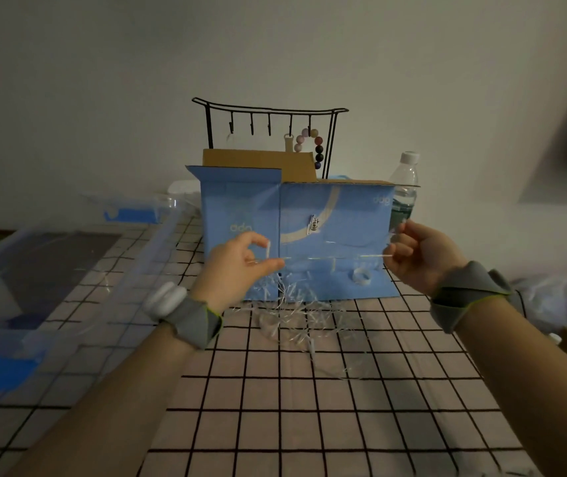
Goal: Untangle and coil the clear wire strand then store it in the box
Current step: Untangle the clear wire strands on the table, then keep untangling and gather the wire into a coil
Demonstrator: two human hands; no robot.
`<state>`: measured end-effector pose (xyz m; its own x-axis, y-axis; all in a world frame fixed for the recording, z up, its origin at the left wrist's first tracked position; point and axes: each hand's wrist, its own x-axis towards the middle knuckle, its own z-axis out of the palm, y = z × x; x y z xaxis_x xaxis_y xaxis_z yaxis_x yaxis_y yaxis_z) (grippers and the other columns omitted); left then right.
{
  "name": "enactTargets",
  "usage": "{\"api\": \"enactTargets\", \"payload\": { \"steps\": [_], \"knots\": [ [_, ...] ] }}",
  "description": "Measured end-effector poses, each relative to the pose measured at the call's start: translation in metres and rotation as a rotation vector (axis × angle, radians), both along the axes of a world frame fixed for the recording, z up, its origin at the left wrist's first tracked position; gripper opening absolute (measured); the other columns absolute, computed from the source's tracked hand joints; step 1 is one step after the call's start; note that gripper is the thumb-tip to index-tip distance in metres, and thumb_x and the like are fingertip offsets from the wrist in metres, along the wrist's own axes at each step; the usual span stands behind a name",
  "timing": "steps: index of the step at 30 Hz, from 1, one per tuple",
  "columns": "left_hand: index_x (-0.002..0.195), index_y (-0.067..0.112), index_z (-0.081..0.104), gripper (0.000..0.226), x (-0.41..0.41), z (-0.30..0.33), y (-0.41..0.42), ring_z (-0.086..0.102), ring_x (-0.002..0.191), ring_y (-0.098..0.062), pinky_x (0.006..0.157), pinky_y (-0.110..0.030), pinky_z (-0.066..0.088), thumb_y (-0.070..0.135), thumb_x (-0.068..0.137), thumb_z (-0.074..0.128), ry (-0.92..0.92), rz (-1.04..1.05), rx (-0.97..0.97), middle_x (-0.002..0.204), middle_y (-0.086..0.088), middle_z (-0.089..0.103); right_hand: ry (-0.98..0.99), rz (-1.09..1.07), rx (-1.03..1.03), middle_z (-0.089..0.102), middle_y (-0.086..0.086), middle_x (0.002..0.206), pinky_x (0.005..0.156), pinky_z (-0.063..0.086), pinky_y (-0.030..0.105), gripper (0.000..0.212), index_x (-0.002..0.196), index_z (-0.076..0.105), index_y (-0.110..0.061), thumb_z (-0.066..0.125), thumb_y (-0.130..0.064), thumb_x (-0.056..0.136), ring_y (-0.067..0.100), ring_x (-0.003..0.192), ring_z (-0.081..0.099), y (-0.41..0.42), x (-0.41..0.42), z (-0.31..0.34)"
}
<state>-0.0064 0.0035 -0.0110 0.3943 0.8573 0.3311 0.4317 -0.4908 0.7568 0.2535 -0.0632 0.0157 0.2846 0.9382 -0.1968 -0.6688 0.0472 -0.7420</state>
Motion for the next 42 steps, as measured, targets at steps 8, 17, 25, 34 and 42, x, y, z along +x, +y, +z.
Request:
{"api": "enactTargets", "payload": {
  "steps": [8,17,25,34,42],
  "knots": [
    [0.071,0.013,0.047,0.032,0.014,0.005,-0.003,0.019,0.033,-0.003,0.036,-0.016,0.016,0.025,0.099,0.035,-0.533,-0.146,-0.508,0.039,0.012,0.026,-0.138,-0.061,-0.208,0.045,0.003,0.040,0.052,0.056,0.027,0.034,0.065,0.043,-0.009,0.033,-0.012,0.097,0.017,0.056,0.043,-0.002,0.003,-0.026],
    [0.083,0.012,0.054,0.028,0.046,0.027,-0.006,0.019,0.033,-0.002,0.034,-0.012,0.015,0.017,0.100,0.032,-0.502,-0.302,-0.477,0.042,0.011,0.030,-1.483,-0.152,-0.035,0.047,0.000,0.111,0.088,0.038,0.030,0.026,0.112,0.055,-0.011,0.052,-0.025,0.091,0.011,0.102,0.043,0.002,-0.034,-0.008],
    [0.069,0.017,0.045,0.030,0.073,0.029,0.002,0.019,0.033,-0.004,0.036,-0.013,0.015,0.020,0.098,0.037,-0.480,-0.321,-0.489,0.041,0.010,0.029,-1.335,0.056,0.340,0.061,-0.002,0.094,0.070,0.052,0.028,0.023,0.116,0.052,-0.010,0.046,-0.017,0.095,0.016,0.075,0.061,0.020,-0.066,0.001],
    [0.058,0.018,0.031,0.041,0.078,0.034,0.032,0.017,0.031,-0.003,0.036,-0.017,0.010,0.028,0.098,0.033,-0.673,-0.387,-0.702,0.038,0.010,0.024,-1.115,0.230,0.280,0.033,-0.011,0.042,0.040,0.024,0.014,0.032,0.067,0.055,-0.011,0.043,-0.018,0.096,0.004,0.040,0.025,0.051,-0.041,0.004],
    [0.077,0.014,0.046,0.028,0.073,0.001,0.014,0.019,0.028,0.001,0.031,-0.009,0.015,0.019,0.099,0.028,-0.776,-0.425,-0.766,0.037,0.011,0.027,-1.023,0.177,0.130,0.034,-0.010,0.036,0.037,0.023,0.013,0.034,0.065,0.050,-0.011,0.039,-0.012,0.097,0.001,0.035,0.026,0.057,-0.034,-0.041]
  ]
}}
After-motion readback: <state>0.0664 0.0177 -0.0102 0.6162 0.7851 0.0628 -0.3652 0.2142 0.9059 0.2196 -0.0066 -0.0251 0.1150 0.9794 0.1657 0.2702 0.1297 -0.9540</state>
